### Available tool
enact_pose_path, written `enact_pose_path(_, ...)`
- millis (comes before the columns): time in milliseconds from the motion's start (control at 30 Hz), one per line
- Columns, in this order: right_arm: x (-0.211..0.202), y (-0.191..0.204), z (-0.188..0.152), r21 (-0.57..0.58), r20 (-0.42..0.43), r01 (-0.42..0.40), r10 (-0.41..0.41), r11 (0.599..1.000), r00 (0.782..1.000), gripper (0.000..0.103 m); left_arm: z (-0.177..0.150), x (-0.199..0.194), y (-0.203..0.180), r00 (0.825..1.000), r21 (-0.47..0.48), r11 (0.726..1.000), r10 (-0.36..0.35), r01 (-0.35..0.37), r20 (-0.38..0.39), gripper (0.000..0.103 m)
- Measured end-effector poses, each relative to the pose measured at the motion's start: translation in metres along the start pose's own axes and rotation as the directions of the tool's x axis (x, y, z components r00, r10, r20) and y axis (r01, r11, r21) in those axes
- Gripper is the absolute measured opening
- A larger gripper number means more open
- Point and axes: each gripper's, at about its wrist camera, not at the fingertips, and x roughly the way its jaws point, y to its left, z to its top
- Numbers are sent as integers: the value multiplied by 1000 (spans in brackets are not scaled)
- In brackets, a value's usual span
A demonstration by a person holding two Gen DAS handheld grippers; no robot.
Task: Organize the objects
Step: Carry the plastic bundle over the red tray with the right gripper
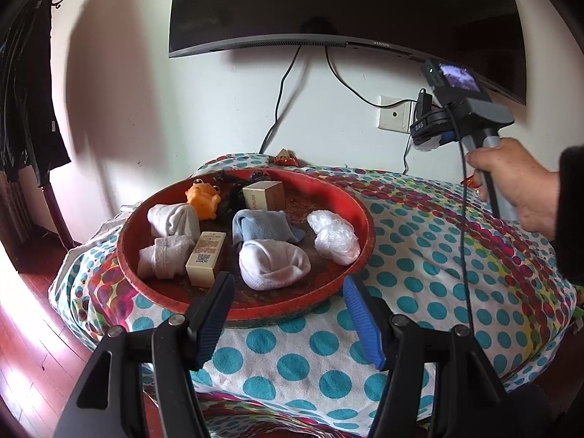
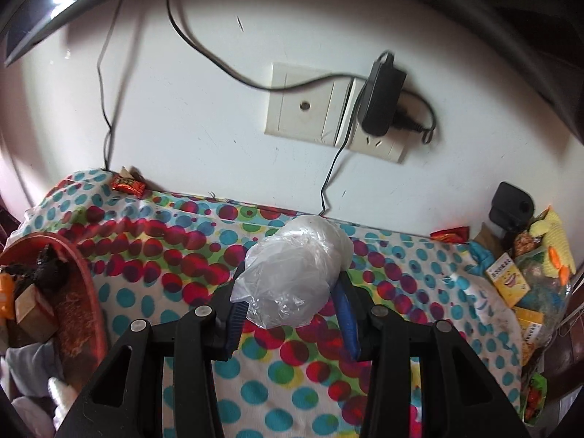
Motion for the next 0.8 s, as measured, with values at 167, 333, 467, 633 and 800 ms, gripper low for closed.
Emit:
enact_pose_path(167,-38,3,-4,-4,30,-19,19,1000,999,40,-1,-3,-5,1000,11,1000,11,-11,-4,64)
enact_pose_path(333,-63,10,-12,-26,50,-22,23,999,998,40,-1,-6,-7,1000,20,1000,17,-17,-2,64)
enact_pose_path(467,-79,12,-15,-24,61,-33,34,999,998,40,-2,-11,-10,1000,23,1000,15,-15,2,64)
enact_pose_path(633,-97,16,-22,-23,66,-50,52,998,996,40,-3,-18,-12,1000,24,1000,14,-14,12,64)
enact_pose_path(800,-116,33,-31,-75,86,-60,66,995,994,41,-5,-25,-13,1000,17,1000,10,-10,17,64)
